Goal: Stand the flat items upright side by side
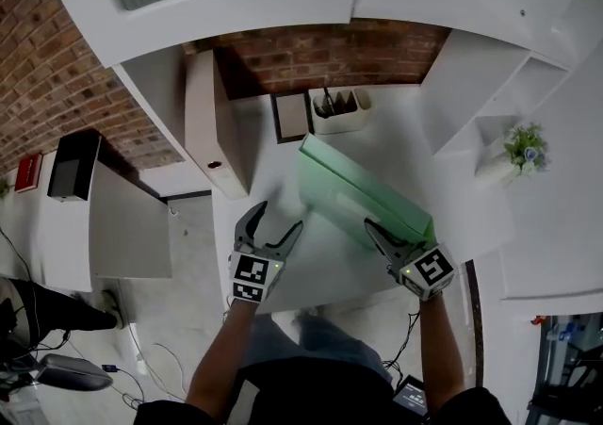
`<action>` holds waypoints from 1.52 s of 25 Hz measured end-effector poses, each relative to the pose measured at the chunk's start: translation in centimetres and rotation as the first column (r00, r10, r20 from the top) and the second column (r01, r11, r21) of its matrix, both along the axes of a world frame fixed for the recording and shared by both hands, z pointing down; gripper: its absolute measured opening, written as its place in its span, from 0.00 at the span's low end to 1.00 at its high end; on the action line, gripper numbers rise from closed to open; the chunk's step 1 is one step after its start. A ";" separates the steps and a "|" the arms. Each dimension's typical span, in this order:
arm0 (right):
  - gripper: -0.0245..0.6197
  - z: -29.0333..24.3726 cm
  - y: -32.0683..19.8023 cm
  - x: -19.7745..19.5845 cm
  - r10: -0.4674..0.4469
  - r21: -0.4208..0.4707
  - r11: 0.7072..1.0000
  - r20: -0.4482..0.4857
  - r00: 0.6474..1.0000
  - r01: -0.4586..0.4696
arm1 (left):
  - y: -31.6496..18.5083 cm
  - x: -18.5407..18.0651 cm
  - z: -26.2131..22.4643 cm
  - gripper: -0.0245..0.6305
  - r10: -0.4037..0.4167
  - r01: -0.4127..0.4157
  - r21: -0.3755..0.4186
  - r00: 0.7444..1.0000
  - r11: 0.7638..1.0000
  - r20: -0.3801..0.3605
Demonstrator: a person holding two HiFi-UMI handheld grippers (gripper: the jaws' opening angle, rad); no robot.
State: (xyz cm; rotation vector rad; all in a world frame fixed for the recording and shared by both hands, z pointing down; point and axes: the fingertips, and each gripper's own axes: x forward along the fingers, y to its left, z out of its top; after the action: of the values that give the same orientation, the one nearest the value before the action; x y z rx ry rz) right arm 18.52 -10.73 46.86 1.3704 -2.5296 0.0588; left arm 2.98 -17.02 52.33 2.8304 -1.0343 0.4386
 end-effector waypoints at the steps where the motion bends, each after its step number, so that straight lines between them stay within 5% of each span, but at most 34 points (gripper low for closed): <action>1: 0.24 -0.2 -0.1 -0.1 0.035 0.015 0.999 -0.018 0.999 -0.035 | 0.0 -0.2 0.0 0.56 -0.004 0.004 0.000 1.000 1.000 0.000; 7: 0.22 -2.8 -1.3 -2.3 0.239 0.026 0.970 0.054 0.970 -0.240 | 0.3 -1.5 -0.6 0.56 0.000 0.000 -0.006 1.000 1.000 -0.015; 11: 0.22 -2.9 -3.7 -4.4 0.368 -0.020 0.929 0.139 0.919 -0.369 | 0.3 -2.7 -1.0 0.56 0.024 -0.025 -0.012 0.999 1.000 -0.023; 17: 0.23 -2.7 -8.7 -7.9 0.501 -0.037 0.865 0.148 0.853 -0.501 | 0.4 -5.3 -1.5 0.56 0.076 -0.077 -0.020 0.996 0.997 -0.042; 30: 0.23 -1.5 -18.5 -13.9 0.622 -0.033 0.781 0.134 0.771 -0.624 | 0.0 -11.0 -1.1 0.56 0.133 -0.136 -0.048 0.990 0.990 -0.047; 38: 0.23 -0.5 -22.7 -15.1 0.648 -0.010 0.759 0.098 0.755 -0.651 | -1.1 -13.2 -0.6 0.56 0.144 -0.146 -0.057 0.989 0.988 -0.032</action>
State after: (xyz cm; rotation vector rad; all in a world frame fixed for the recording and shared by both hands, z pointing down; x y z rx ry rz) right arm 3.43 -33.44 46.37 2.2431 -1.9843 0.2307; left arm -10.23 -18.12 51.71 2.8607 -0.8001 0.4337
